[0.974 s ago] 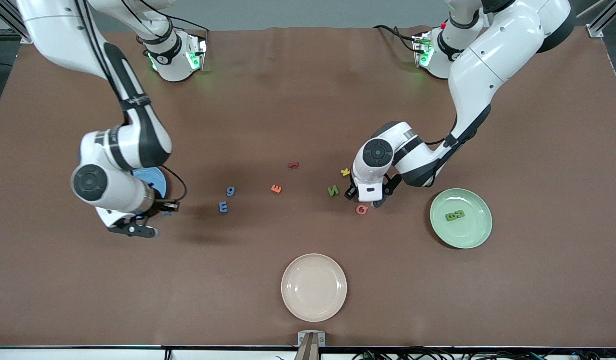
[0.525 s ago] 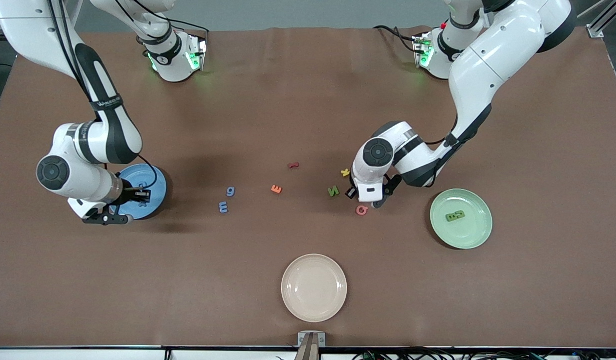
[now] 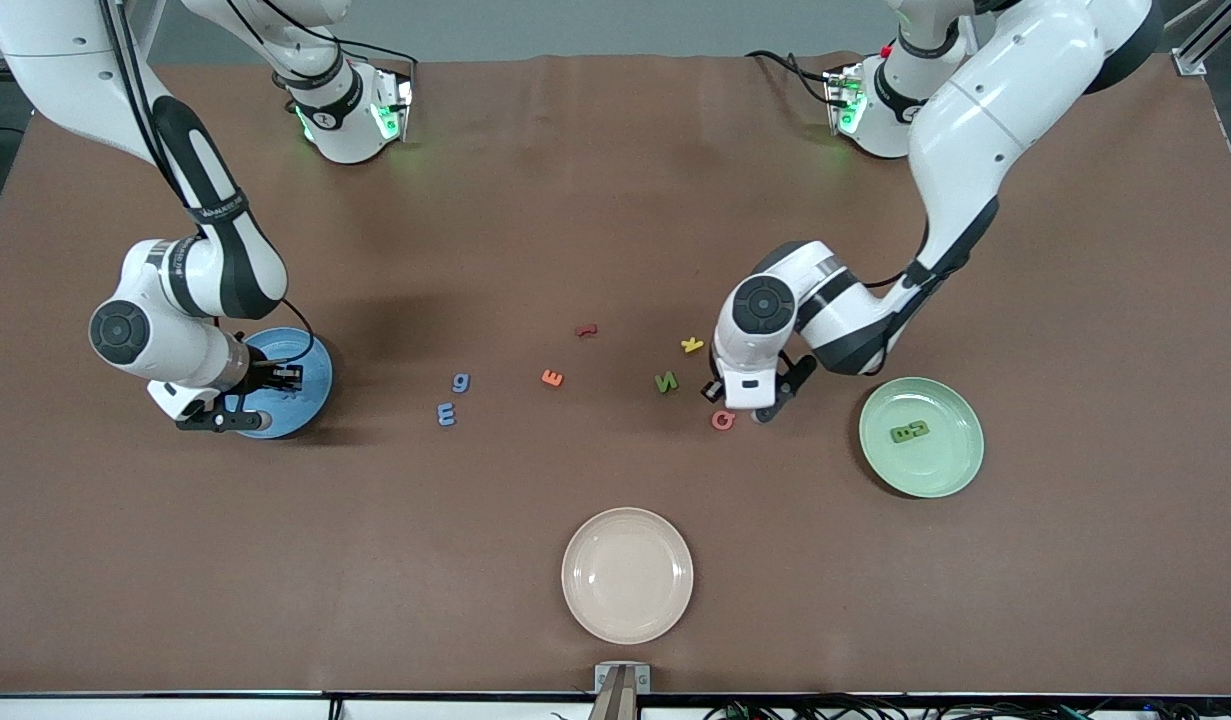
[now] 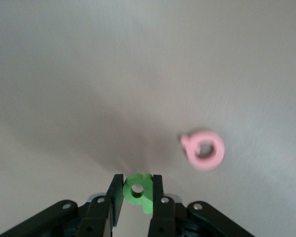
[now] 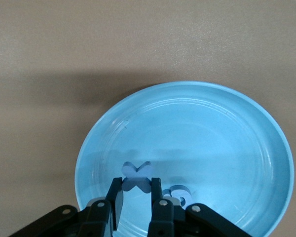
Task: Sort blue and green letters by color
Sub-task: 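Grasp green q with the left gripper while the right gripper drops x on plate, then place green q on the green plate while the right gripper reaches blue m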
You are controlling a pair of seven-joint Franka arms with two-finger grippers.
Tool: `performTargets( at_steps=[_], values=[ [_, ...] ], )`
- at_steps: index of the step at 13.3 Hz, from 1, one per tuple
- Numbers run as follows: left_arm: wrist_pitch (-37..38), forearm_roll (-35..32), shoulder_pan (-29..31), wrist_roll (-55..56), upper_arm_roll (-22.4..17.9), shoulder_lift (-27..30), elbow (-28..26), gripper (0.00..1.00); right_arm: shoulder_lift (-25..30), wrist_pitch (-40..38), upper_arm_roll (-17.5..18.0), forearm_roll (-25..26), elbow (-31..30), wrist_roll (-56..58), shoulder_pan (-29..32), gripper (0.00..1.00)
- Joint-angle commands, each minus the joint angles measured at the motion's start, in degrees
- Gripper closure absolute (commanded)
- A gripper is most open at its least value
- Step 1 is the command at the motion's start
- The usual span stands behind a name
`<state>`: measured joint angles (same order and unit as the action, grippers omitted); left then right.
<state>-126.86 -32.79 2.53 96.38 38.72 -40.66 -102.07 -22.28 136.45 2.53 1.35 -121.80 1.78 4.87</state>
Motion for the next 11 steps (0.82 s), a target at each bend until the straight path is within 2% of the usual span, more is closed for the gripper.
performTargets(
  at_steps=[1,2,3,4,5,7,11],
  values=[
    [3.5,0.0,6.1,-10.5,0.2,6.4,-1.5,1.0,1.7,1.3,0.6,-0.3,-2.5,0.6,0.7,0.87],
    [4.5,0.0,8.1,-14.3,0.2,6.6,-1.4,1.0,1.7,1.0,0.6,-0.3,-2.5,0.6,0.7,0.83],
    [4.8,0.0,10.3,-17.8,0.2,6.5,-1.5,1.0,1.7,0.6,0.6,-0.3,-2.5,0.6,0.7,0.68],
    [4.8,0.0,12.6,-21.3,0.2,6.5,-1.6,1.0,1.8,0.2,0.7,-0.3,-2.5,0.5,0.8,0.6],
    [4.8,-0.1,14.8,-24.5,0.1,6.5,-1.6,1.0,2.0,-1.2,0.7,-0.3,-2.4,0.5,0.8,0.46],
    [4.7,-0.2,20.0,-34.8,0.1,5.6,-1.3,1.0,3.0,-2.6,0.8,-0.3,-2.2,0.5,0.5,0.36],
    [3.8,-2.5,22.9,-39.4,-0.5,3.0,-0.7,0.96,3.7,-7.2,1.2,-0.6,1.3,-3.3,-2.0,0.34]
  ],
)
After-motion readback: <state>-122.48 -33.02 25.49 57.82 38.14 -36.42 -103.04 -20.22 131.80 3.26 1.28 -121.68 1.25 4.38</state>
